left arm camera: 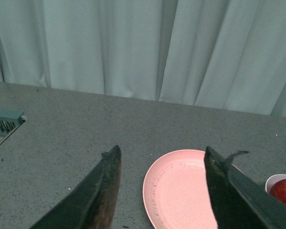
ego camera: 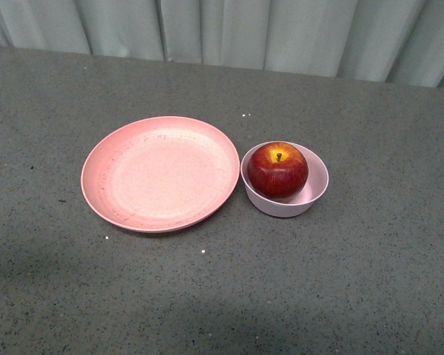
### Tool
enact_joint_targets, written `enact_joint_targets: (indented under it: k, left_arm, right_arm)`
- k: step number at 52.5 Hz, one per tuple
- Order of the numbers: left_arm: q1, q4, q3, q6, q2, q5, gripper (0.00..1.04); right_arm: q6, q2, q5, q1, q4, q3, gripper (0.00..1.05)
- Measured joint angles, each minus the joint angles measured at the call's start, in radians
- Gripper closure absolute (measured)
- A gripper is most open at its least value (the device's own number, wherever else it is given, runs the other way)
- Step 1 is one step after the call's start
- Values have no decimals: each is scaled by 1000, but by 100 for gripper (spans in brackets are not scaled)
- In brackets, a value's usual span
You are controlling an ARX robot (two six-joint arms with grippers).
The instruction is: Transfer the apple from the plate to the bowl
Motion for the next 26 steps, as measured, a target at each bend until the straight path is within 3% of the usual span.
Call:
enact_joint_targets:
  k: [12, 18, 21, 26]
  left_arm:
    - [72, -164, -70, 9, -222, 67, 101]
    - [103, -262, -88, 15, -338, 101, 101]
    - [166, -319, -90, 18, -404, 177, 101]
    - [191, -384, -91, 18, -482, 180, 101]
  right_arm:
    - [0, -1, 0, 0, 0, 0, 9]
    - [0, -1, 0, 0, 0, 0, 9]
    - [0, -1, 0, 0, 0, 0, 9]
    - [0, -1, 0, 0, 0, 0, 9]
